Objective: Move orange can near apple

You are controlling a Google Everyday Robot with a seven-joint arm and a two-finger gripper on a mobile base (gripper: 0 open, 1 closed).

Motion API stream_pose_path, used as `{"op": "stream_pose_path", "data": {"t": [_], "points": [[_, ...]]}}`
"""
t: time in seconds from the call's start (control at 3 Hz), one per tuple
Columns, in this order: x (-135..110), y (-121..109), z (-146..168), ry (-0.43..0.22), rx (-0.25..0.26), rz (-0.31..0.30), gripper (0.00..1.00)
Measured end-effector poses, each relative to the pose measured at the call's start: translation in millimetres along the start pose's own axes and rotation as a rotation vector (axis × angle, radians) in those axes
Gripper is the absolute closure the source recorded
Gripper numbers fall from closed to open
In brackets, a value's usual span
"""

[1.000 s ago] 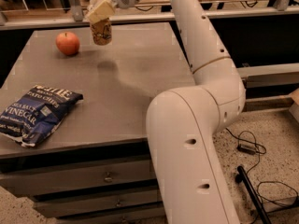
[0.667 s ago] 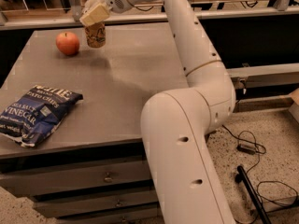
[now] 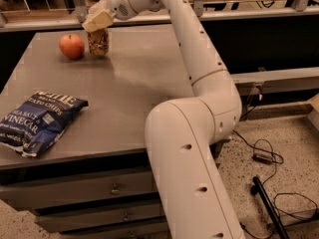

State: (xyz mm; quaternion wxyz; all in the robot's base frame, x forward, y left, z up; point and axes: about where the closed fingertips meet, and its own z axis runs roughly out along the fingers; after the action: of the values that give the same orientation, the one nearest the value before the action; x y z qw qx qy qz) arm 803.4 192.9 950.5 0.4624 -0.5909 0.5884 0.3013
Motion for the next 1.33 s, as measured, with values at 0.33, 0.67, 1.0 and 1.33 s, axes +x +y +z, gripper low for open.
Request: {"op": "stream_pose_path", "data": {"t": [0.33, 0.67, 1.0, 1.33], "points": [[1, 2, 5, 0.001, -0.008, 0.001, 0.16], [1, 3, 9, 0.001, -0.013, 0.002, 0.0], [1, 3, 9, 0.001, -0.013, 0.002, 0.0], [-1, -11, -56, 0.094, 0.094, 0.005, 0.0]]}}
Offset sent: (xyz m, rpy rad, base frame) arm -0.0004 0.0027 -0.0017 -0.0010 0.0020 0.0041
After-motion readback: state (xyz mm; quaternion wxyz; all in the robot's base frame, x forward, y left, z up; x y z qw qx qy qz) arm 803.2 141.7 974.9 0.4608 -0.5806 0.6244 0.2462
